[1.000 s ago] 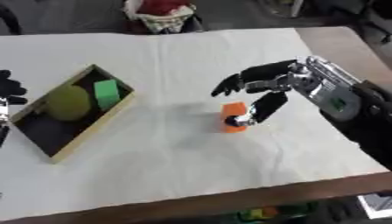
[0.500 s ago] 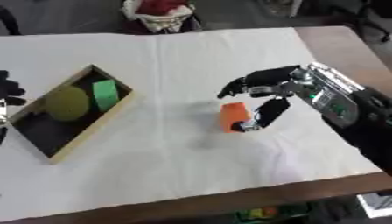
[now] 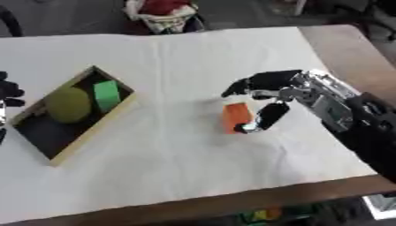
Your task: Pick up objects on the table and place them in the box.
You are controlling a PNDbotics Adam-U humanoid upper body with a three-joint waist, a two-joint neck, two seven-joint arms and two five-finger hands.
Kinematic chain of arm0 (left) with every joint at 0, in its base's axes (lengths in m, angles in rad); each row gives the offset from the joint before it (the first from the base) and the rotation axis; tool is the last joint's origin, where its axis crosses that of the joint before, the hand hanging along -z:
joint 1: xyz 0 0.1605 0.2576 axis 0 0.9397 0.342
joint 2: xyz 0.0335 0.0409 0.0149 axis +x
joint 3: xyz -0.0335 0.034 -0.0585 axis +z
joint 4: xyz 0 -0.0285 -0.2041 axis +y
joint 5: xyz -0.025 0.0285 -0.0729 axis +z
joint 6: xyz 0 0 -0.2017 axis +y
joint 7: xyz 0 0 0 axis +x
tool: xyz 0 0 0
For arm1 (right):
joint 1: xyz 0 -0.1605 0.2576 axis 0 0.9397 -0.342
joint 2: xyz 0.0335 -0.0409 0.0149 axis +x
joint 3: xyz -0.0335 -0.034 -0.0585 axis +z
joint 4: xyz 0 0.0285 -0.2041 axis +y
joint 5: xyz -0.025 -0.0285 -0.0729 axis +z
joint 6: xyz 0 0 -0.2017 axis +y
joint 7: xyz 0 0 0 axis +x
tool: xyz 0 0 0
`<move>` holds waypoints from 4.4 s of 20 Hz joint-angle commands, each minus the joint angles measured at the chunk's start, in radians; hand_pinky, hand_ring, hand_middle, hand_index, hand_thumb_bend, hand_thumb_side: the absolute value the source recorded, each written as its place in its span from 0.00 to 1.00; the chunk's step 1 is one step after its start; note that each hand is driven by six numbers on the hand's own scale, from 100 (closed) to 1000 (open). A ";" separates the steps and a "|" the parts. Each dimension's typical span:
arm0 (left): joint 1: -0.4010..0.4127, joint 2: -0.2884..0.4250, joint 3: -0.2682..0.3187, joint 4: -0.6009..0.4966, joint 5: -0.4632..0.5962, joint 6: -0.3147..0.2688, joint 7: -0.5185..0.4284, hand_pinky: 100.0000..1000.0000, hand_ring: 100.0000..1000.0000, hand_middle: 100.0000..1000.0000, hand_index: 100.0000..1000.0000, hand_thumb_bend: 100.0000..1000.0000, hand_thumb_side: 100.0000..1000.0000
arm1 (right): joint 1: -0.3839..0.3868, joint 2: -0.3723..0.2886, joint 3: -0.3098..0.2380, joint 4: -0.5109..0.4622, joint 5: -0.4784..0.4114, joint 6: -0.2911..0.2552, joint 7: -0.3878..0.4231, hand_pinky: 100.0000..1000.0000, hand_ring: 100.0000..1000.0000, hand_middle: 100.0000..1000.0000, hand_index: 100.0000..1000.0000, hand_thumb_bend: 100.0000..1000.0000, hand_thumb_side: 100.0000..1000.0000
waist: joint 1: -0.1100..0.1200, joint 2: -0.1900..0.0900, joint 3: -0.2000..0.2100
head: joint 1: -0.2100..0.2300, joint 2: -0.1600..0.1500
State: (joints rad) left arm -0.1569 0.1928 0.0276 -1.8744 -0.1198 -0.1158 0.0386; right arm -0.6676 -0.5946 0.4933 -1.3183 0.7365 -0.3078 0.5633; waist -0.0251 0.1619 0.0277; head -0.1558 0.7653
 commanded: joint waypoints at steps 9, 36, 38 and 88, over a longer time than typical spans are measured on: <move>-0.007 0.019 0.006 -0.014 -0.001 0.000 0.001 0.55 0.58 0.52 0.71 0.00 0.56 | -0.011 -0.007 -0.031 0.042 0.062 -0.003 -0.081 0.80 0.82 0.72 0.81 0.17 0.35 | 0.003 -0.016 0.006 | -0.003 0.005; -0.017 0.005 -0.020 -0.016 0.021 -0.005 -0.022 0.55 0.58 0.52 0.71 0.00 0.55 | -0.440 0.331 -0.132 0.242 0.100 0.000 -0.089 0.78 0.78 0.62 0.69 0.04 0.02 | 0.014 -0.029 0.092 | -0.049 0.005; -0.020 0.002 -0.023 -0.017 0.024 -0.005 -0.025 0.55 0.58 0.52 0.71 0.00 0.55 | -0.453 0.374 -0.149 0.291 0.145 -0.016 -0.096 0.78 0.79 0.62 0.69 0.03 0.02 | 0.016 -0.026 0.107 | -0.059 0.005; -0.044 -0.010 -0.033 -0.021 0.034 -0.005 -0.036 0.55 0.58 0.52 0.71 0.00 0.56 | -0.516 0.506 -0.292 0.478 0.463 -0.009 -0.279 0.83 0.86 0.96 1.00 0.30 0.49 | 0.010 0.000 0.182 | -0.097 0.005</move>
State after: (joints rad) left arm -0.1932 0.1731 -0.0104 -1.8752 -0.0875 -0.1205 -0.0006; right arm -1.1533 -0.0606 0.2040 -0.8081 1.2109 -0.3138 0.2834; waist -0.0190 0.1780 0.2086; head -0.2558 0.7653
